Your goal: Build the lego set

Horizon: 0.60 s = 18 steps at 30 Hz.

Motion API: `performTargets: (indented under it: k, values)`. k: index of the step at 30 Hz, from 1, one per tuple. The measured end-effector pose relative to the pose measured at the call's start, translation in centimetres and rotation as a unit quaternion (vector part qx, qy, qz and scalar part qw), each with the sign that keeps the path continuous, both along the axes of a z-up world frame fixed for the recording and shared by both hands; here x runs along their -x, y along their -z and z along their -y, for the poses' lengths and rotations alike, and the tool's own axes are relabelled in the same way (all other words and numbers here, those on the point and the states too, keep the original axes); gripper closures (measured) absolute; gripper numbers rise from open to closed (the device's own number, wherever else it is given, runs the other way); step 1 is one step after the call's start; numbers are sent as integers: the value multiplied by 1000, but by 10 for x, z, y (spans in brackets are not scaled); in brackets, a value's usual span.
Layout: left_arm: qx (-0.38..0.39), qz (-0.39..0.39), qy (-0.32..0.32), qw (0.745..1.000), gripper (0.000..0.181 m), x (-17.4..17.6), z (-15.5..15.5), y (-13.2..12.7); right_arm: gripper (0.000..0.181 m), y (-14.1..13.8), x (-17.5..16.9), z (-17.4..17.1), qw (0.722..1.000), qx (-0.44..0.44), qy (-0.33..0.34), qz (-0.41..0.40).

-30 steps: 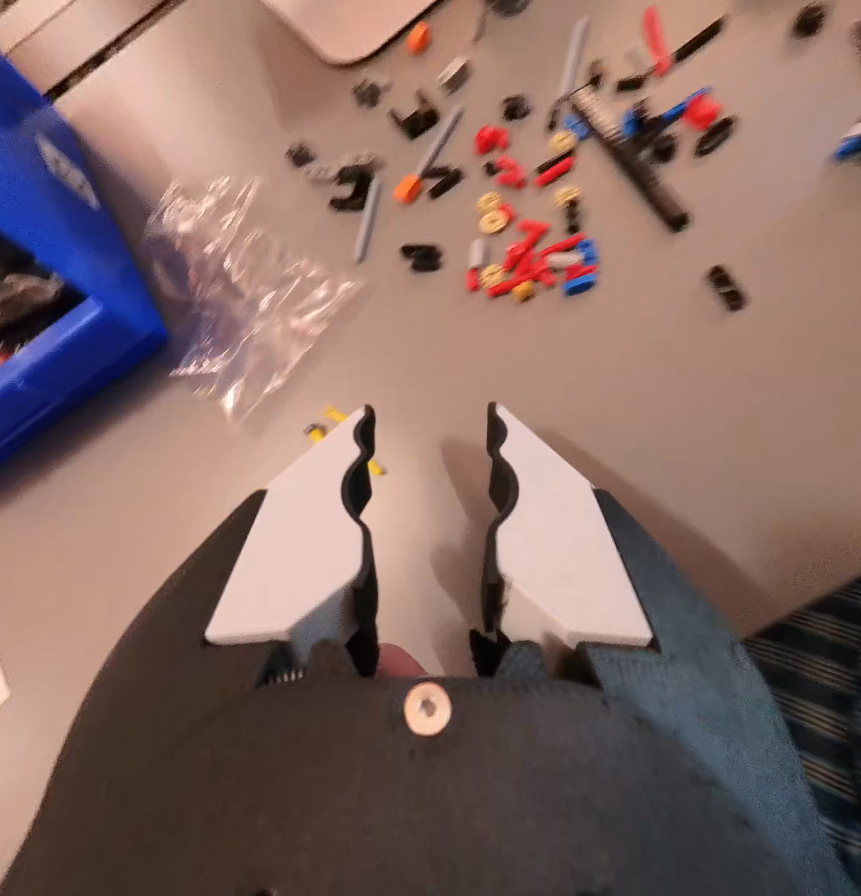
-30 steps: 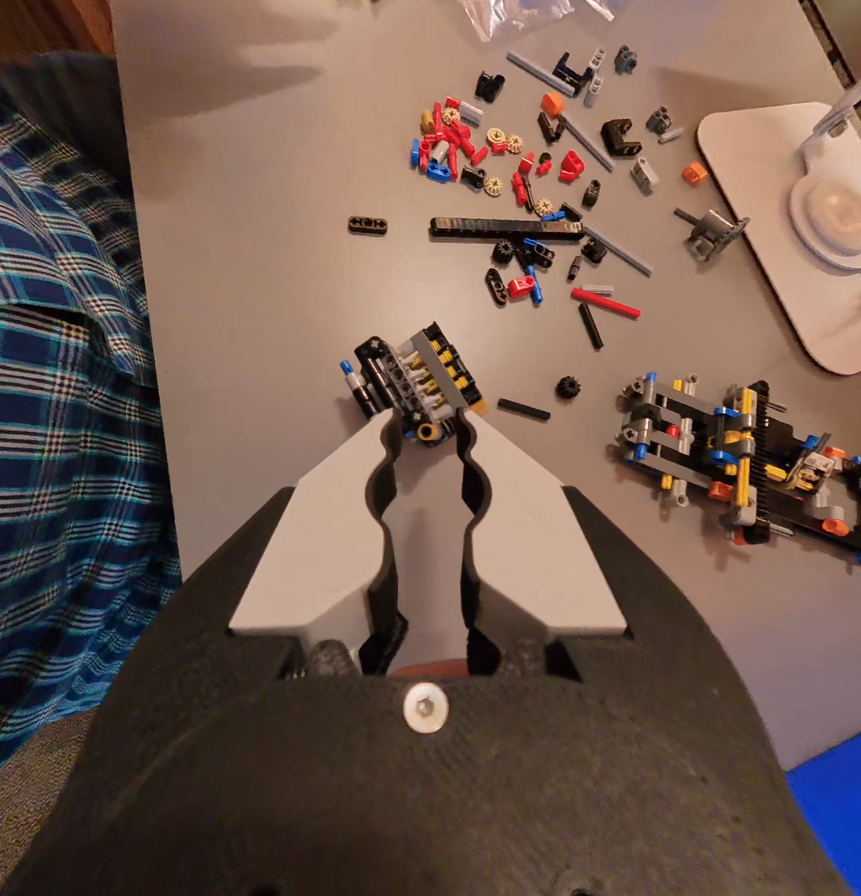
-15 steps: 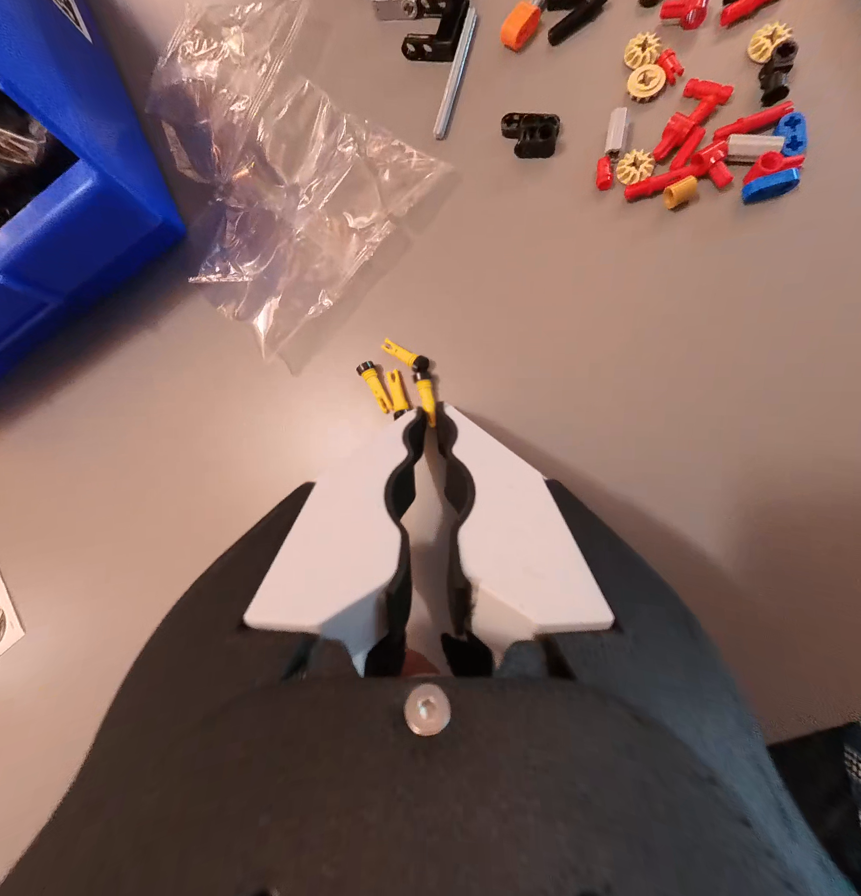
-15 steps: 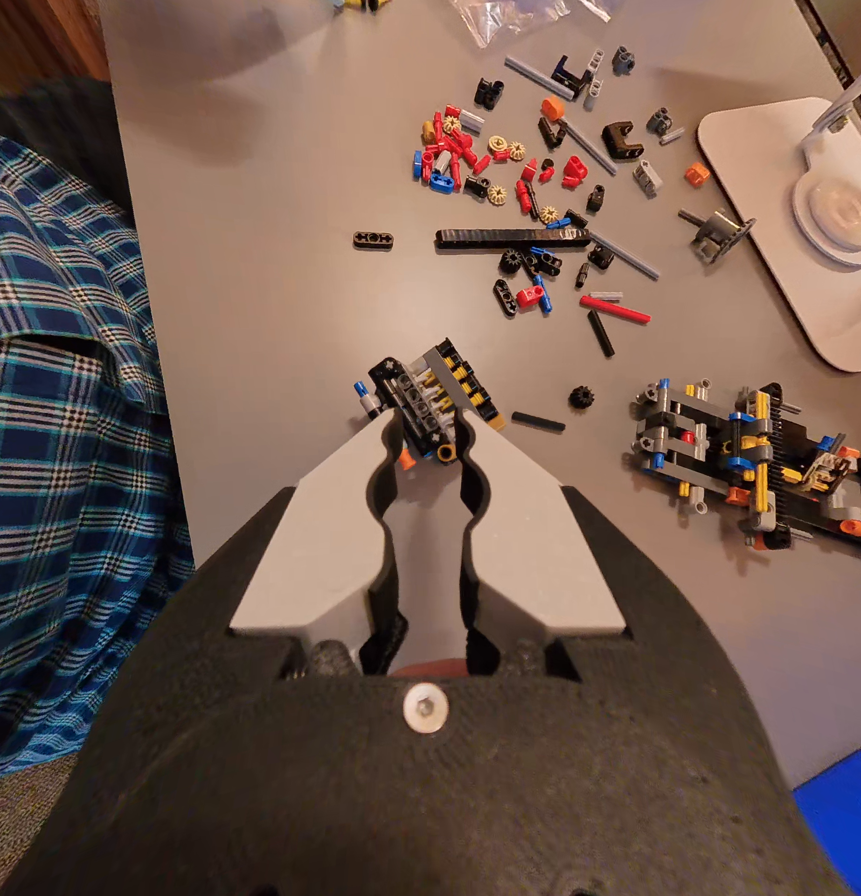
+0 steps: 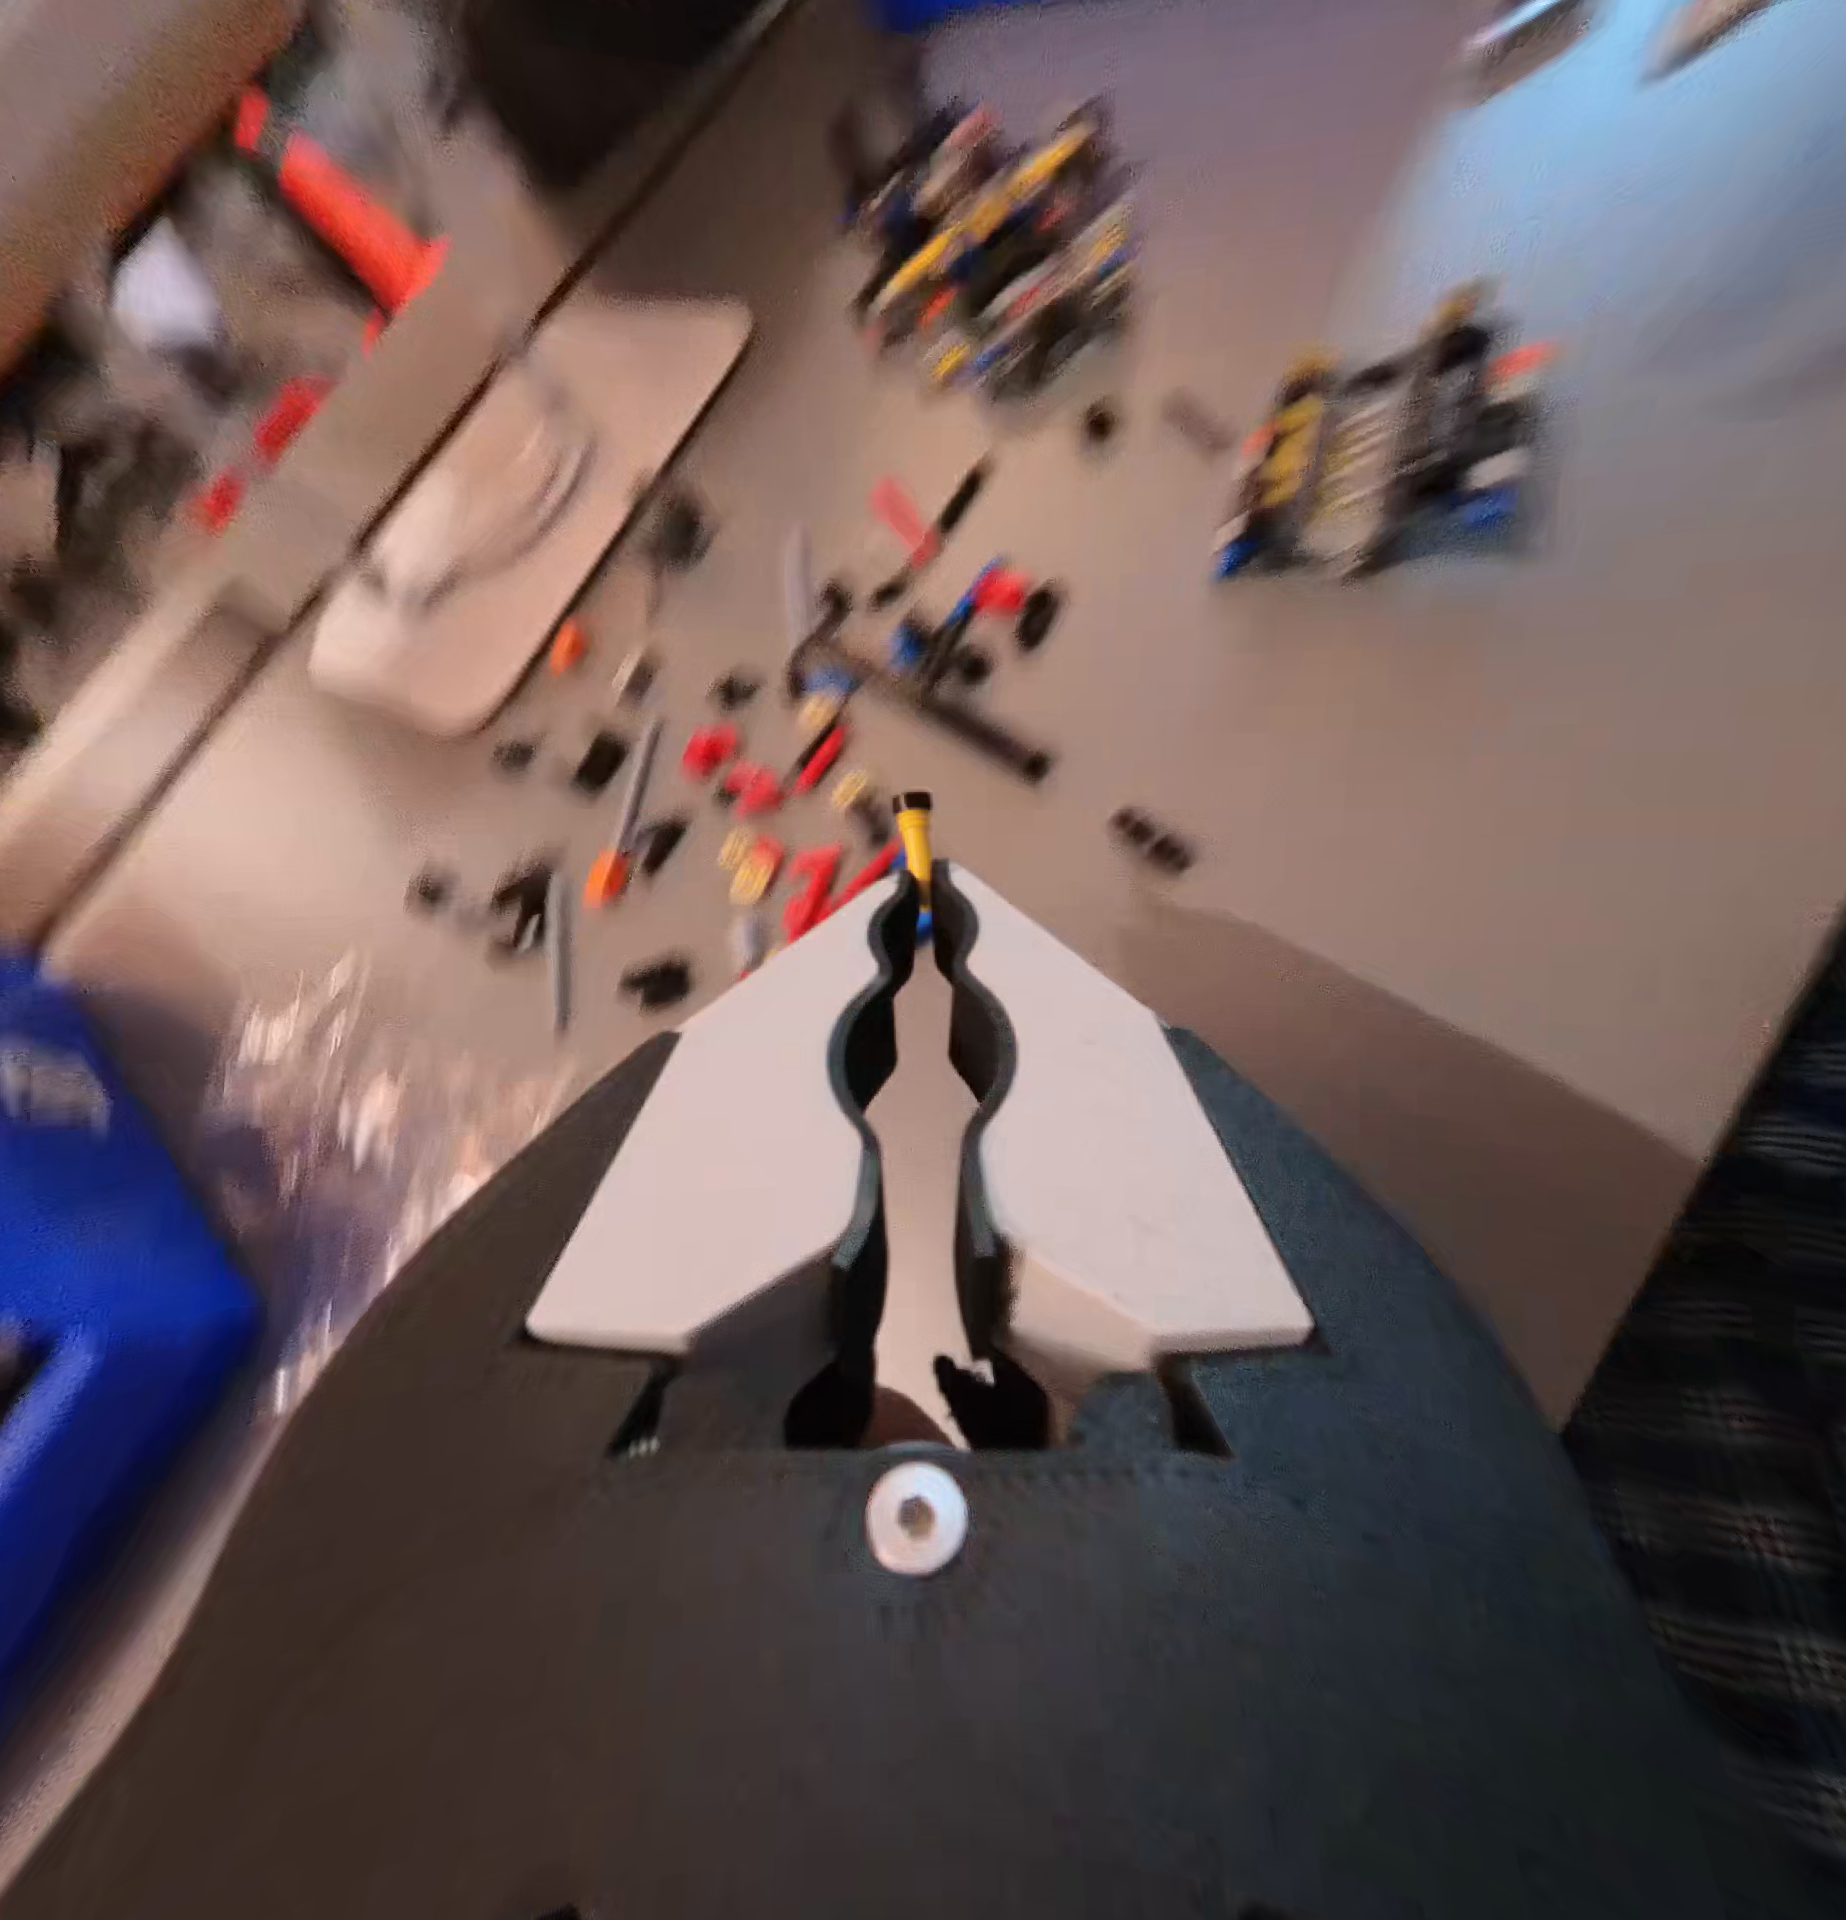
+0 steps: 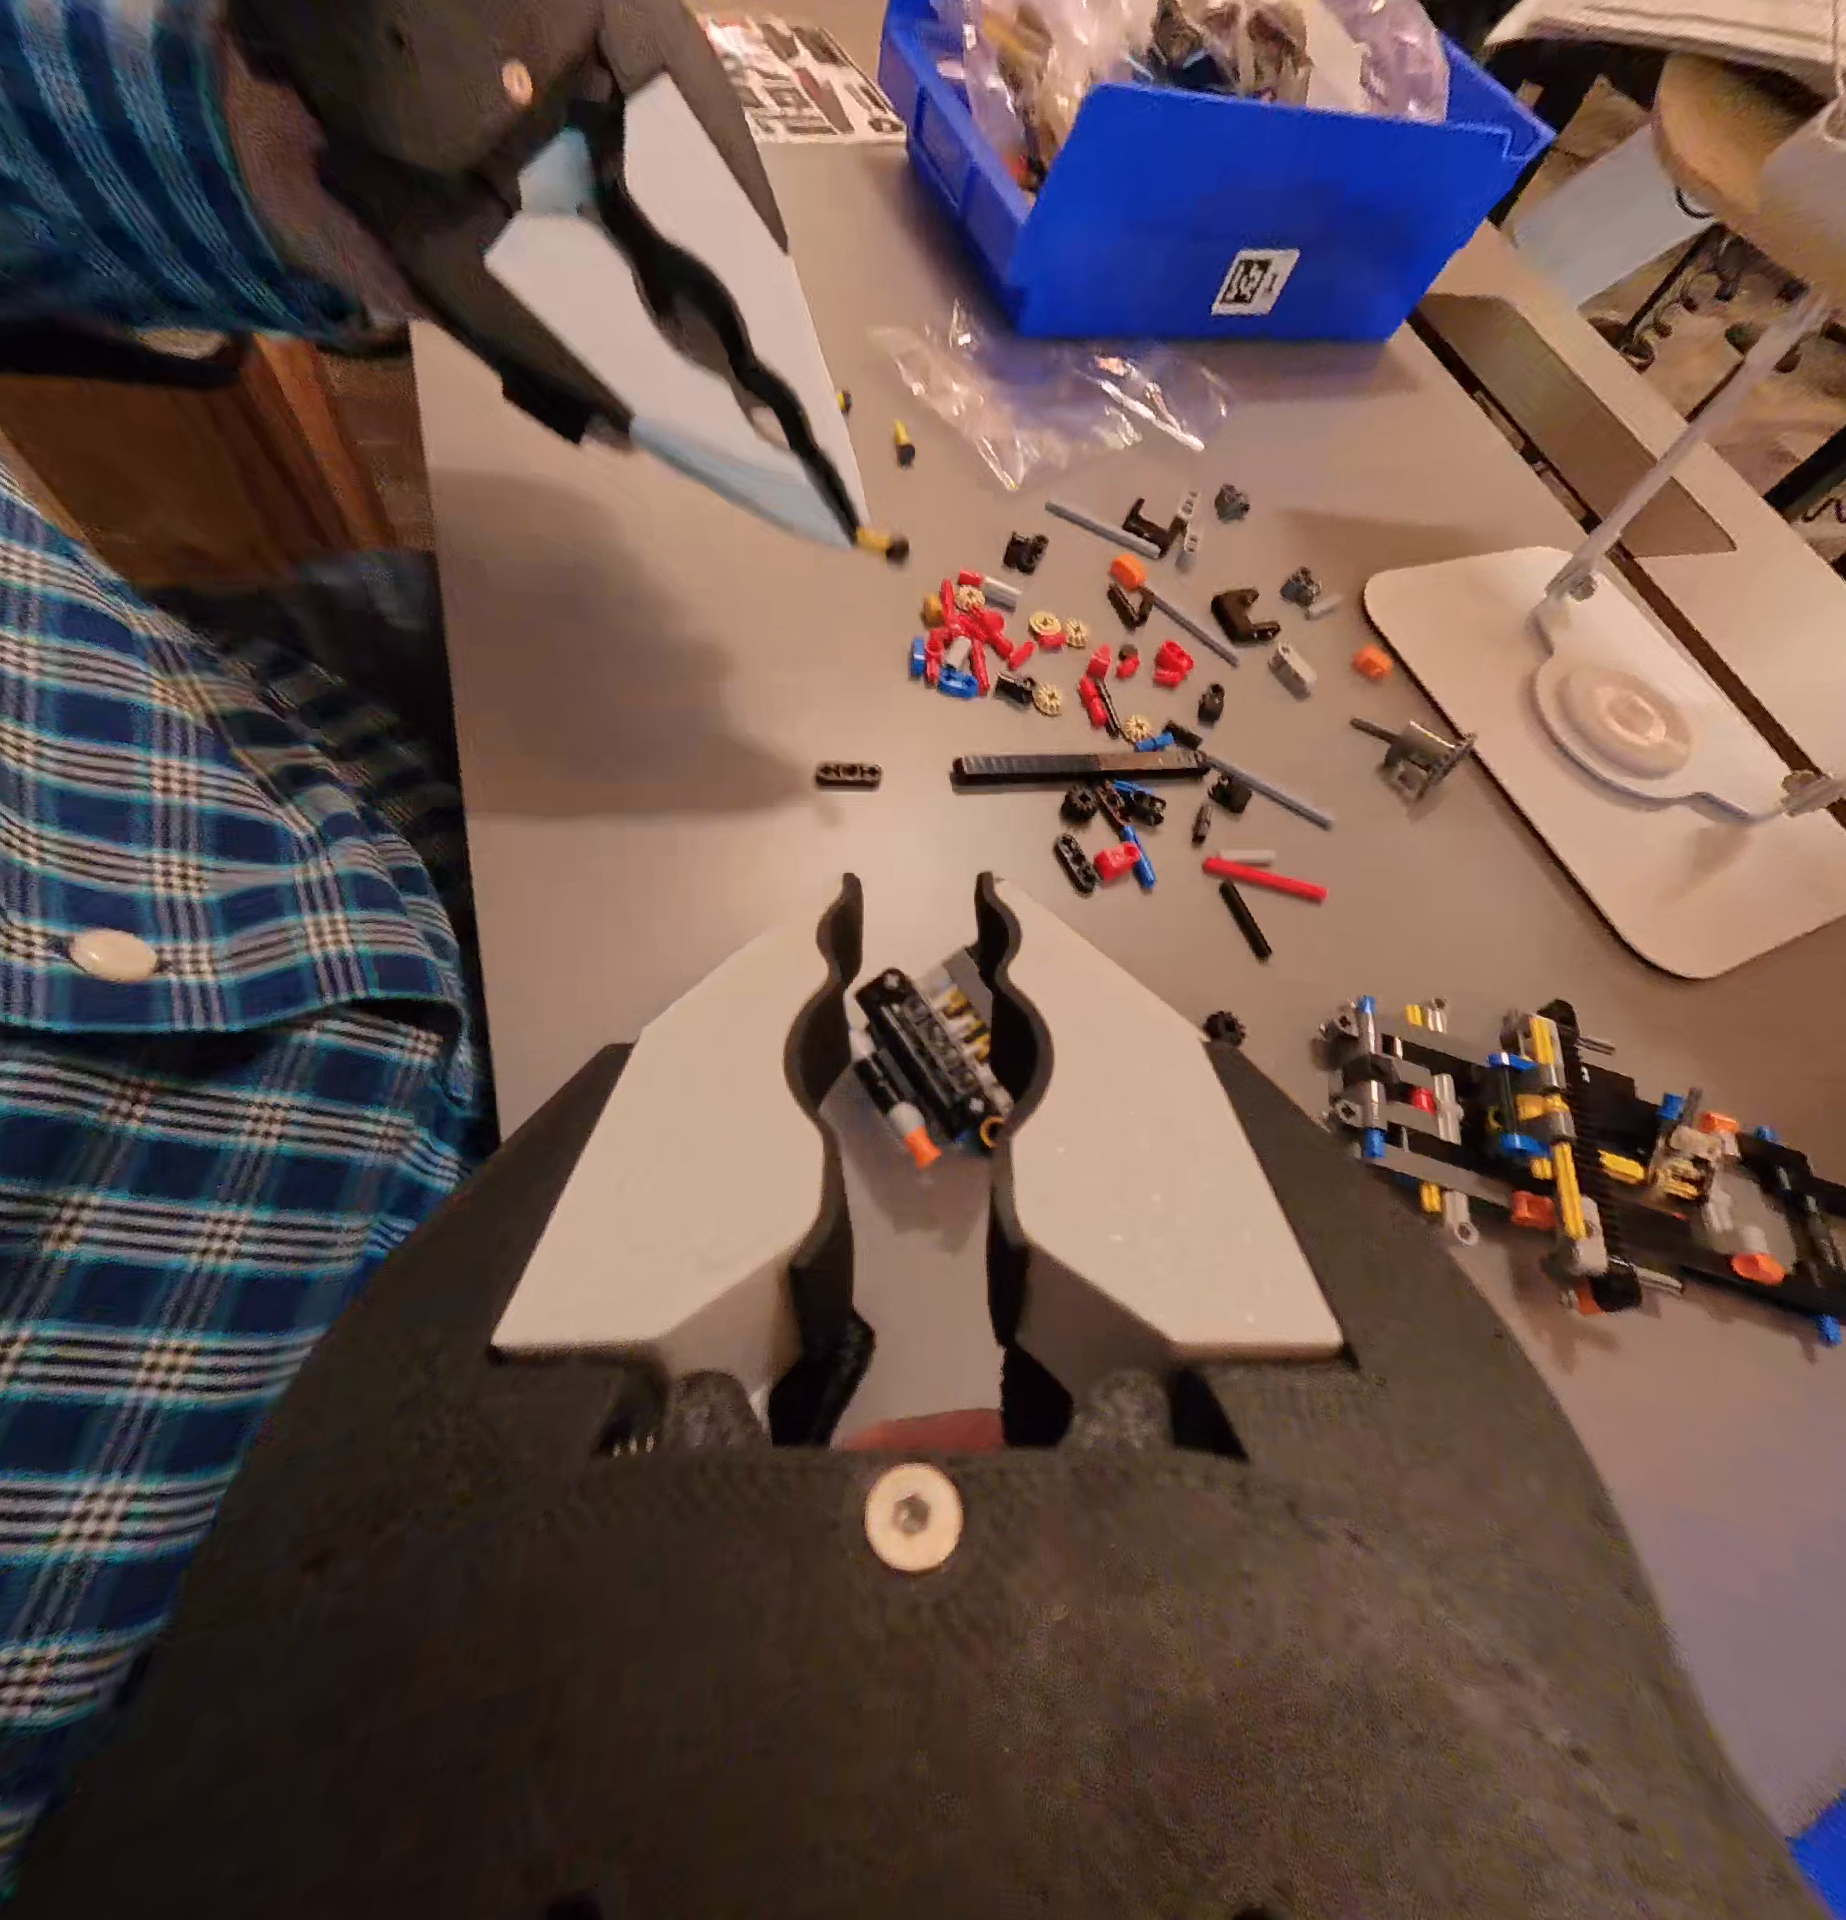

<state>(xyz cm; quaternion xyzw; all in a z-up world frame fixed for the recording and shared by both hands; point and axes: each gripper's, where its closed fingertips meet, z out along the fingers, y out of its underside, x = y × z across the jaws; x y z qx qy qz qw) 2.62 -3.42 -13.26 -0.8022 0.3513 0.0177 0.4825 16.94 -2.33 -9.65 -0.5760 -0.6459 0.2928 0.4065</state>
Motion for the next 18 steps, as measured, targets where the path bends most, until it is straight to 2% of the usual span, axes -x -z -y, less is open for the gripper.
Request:
performTargets:
  k: [1, 5, 8, 12, 18]
  values:
    - [-18, -5, 48, 999, 181, -22, 0, -5, 161, -1, 1, 3, 1000, 4, 0, -5]
    - [-47, -7, 181, 982, 181, -87, 3, -11, 165, 3, 1, 8, 1000, 13, 9, -15]
    - [-55, -13, 245, 968, 181, -116, 5, -11, 169, 4, 0, 9, 1000, -3, 16, -20]
    - [-65, -13, 306, 950, 181, -138, 9, -14, 170, 9, -3, 9, 999, -42, 10, 2]
    - [-68, -11, 342, 937, 181, -150, 8, -17, 171, 15, -8, 18, 998, -56, -20, 29]
